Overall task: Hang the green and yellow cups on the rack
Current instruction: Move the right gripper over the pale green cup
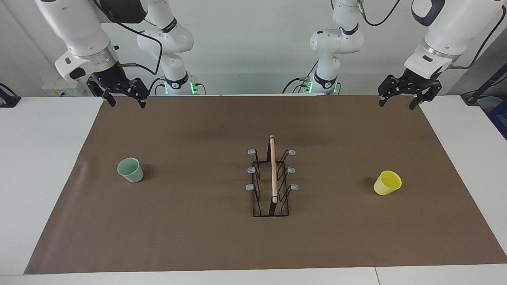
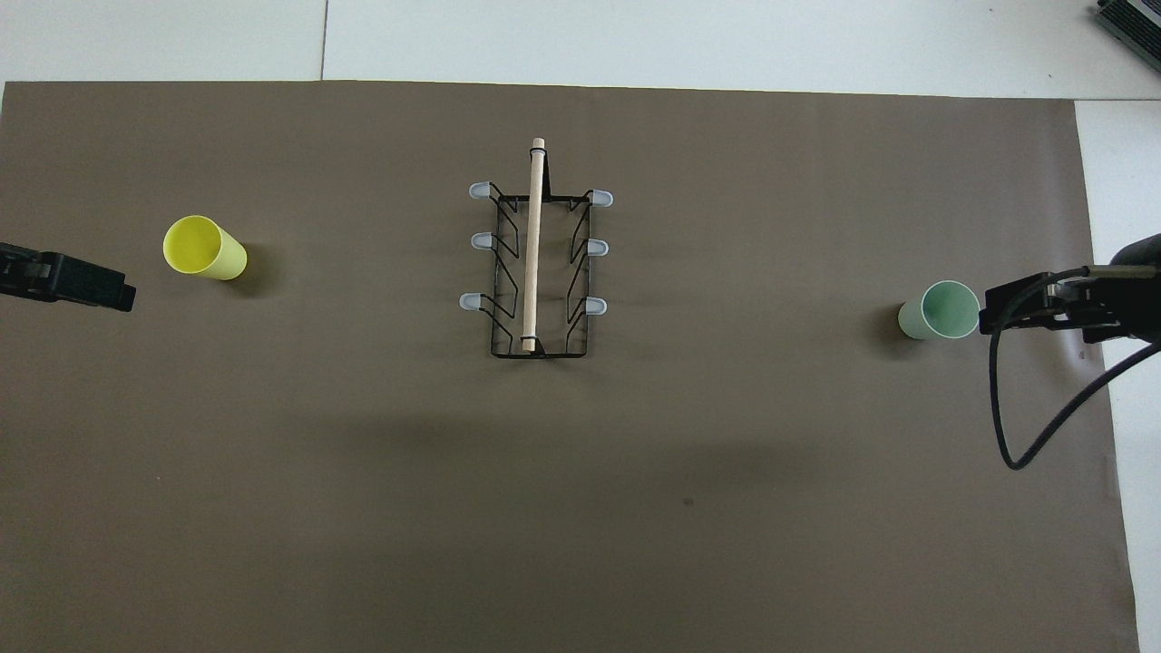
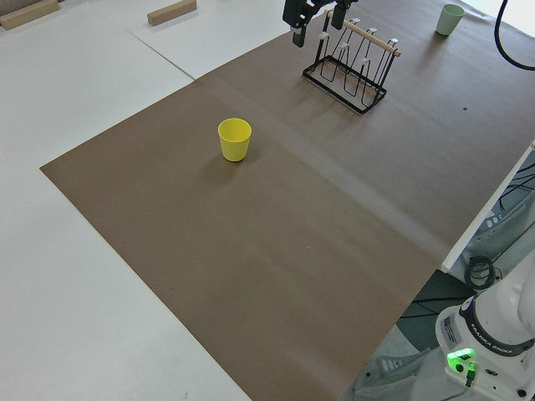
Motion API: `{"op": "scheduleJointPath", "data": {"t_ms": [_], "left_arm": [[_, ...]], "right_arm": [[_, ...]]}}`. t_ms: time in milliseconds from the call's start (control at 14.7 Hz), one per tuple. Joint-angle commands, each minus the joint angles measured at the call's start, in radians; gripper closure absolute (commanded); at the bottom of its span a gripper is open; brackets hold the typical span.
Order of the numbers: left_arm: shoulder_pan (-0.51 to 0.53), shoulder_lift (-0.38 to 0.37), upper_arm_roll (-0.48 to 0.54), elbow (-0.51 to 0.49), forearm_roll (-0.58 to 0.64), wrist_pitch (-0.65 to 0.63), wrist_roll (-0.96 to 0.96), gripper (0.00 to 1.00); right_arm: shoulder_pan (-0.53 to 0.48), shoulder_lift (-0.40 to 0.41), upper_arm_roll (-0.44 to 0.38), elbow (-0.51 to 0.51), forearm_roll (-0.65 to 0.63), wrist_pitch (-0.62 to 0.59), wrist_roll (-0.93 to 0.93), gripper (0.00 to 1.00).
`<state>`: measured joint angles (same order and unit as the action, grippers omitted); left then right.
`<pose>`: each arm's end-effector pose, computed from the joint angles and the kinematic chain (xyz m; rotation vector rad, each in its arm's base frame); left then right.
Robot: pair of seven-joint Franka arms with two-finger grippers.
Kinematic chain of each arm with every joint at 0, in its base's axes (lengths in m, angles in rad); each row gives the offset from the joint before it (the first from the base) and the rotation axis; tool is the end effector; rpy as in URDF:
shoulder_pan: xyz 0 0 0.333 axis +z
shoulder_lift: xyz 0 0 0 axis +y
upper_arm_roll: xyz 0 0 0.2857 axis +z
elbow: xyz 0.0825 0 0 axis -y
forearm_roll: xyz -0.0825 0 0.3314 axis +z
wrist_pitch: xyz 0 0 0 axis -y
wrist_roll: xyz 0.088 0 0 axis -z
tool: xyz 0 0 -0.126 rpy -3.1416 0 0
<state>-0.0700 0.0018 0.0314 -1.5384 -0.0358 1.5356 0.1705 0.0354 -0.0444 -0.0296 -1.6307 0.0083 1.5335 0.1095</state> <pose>0.4986 -0.0239 0.5848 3.0885 -0.3259 -0.0035 0.4836 0.0036 0.5690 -3.1297 0.1622 0.0835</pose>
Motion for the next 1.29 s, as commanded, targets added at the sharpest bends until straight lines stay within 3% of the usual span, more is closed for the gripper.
{"op": "scheduleJointPath", "data": {"t_ms": [0, 611, 814, 1221], "left_arm": [[-0.013, -0.014, 0.015, -0.012, -0.004, -0.003, 0.006, 0.0], [-0.013, -0.013, 0.015, -0.012, -0.004, -0.005, 0.006, 0.0], [-0.013, -0.013, 0.015, -0.012, -0.004, -0.005, 0.006, 0.0], [-0.013, -0.013, 0.015, -0.012, -0.004, -0.006, 0.006, 0.0]], "right_arm": [[-0.003, 0.004, 0.005, 0.014, -0.019, -0.016, 0.009, 0.0], [-0.006, -0.008, 0.0, 0.015, 0.013, -0.029, 0.007, 0.0], [0.001, -0.02, 0.0, -0.044, -0.022, 0.008, -0.034, 0.0], [-0.003, 0.203, 0.004, 0.037, -0.08, 0.123, -0.088, 0.0]]}}
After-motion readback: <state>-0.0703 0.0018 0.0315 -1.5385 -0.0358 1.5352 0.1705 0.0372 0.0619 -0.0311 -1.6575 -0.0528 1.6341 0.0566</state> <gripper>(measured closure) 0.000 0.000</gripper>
